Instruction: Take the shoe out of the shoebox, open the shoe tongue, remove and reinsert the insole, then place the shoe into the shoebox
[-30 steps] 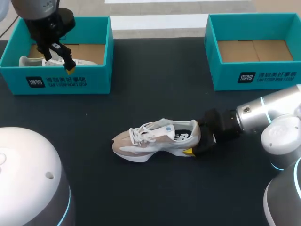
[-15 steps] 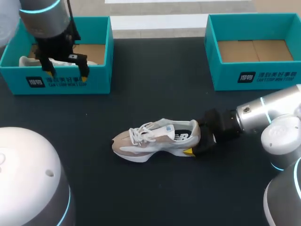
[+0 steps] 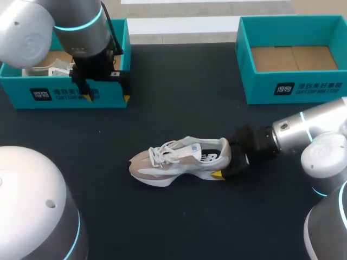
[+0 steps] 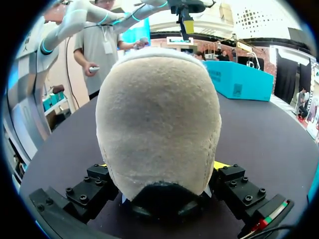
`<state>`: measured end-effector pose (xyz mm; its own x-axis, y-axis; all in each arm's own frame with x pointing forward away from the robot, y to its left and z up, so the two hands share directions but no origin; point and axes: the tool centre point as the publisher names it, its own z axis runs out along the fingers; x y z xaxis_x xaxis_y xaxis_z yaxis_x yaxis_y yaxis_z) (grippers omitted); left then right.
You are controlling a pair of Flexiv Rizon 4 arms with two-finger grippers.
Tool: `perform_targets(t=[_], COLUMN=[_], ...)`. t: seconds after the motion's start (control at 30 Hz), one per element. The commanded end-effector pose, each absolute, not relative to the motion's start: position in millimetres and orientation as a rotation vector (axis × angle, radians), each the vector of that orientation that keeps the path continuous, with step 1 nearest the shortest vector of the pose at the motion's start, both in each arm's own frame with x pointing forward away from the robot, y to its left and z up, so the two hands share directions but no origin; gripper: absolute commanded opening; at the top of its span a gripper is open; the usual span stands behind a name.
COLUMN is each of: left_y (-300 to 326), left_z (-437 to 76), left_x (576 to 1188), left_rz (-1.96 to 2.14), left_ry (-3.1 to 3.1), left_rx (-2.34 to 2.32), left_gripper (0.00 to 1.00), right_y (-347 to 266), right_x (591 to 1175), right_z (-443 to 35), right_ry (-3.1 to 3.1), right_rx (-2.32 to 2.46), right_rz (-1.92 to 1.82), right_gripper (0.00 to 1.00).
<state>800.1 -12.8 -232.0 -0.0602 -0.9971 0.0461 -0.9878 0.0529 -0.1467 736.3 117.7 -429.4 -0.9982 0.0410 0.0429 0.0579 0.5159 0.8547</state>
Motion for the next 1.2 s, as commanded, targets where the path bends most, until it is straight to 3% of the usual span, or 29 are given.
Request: perform_targets(t=[0.03, 0.83, 1.2], left_y=[-24.6, -47.1, -101.3], left_z=[-238.6, -248.1, -265.6], left_x=[786.4, 770.1, 738.1], left_rz=[-0.218, -0.126, -0.192], left_ry=[2.193, 2.216, 2.289], left_rx=[-2.134, -2.113, -2.131], left_gripper=[1.00, 1.00, 1.00], right_y=[125.3, 125.3, 125.3], right_x=[737.8, 737.8, 737.8], right_z=[-436.6, -436.6, -436.6], right_ry=[-2.723, -2.723, -2.723], right_rx=[-0.091, -0.091, -0.091], right_rz=[-1.530, -1.530, -1.530], right_gripper=[0.00, 0.00, 0.00])
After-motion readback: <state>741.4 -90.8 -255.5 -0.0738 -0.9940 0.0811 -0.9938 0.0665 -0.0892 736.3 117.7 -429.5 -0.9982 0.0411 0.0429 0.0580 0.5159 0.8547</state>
